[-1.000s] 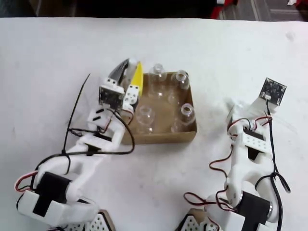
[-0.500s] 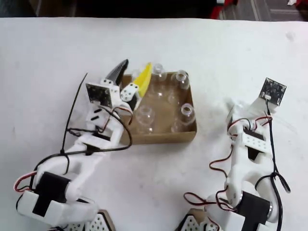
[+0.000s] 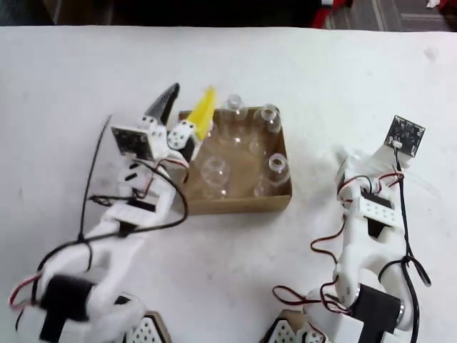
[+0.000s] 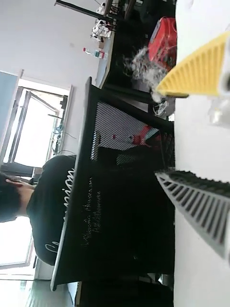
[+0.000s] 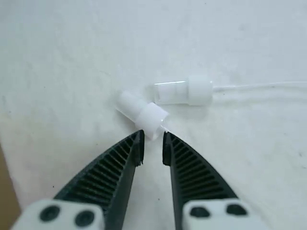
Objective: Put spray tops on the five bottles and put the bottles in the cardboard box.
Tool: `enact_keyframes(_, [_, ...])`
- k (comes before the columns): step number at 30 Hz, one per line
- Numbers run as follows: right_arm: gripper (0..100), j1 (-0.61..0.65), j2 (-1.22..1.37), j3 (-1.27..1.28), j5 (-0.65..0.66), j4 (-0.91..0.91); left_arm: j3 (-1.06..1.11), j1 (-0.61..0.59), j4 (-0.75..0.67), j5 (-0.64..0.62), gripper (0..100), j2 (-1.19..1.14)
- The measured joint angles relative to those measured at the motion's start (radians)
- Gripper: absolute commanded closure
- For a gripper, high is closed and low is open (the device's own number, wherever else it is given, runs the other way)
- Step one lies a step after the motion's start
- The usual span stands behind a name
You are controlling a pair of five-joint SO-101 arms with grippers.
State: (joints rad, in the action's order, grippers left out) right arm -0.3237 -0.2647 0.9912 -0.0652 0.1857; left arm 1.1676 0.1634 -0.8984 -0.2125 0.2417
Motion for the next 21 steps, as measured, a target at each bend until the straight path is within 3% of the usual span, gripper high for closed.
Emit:
enact_keyframes(2, [95.0,0.0,0.0,0.0,0.0,0.0,0.0,0.0,0.095,-0.003,77,0.104])
enact_keyframes(5, [95.0,0.0,0.0,0.0,0.0,0.0,-0.029,-0.011,0.35,-0.003,77,0.282])
enact_keyframes(10, [95.0,0.0,0.0,0.0,0.0,0.0,-0.279,-0.109,0.961,-0.003,77,0.543])
enact_keyframes(14, [95.0,0.0,0.003,0.0,0.0,0.0,-0.512,-0.196,1.427,-0.003,76,0.585])
enact_keyframes(17, [95.0,0.0,0.003,0.0,0.0,0.0,-0.601,-0.242,1.636,0.002,77,0.58])
enact_keyframes(21, [95.0,0.0,0.003,0.0,0.0,0.0,-0.678,-0.301,1.812,0.137,76,0.545])
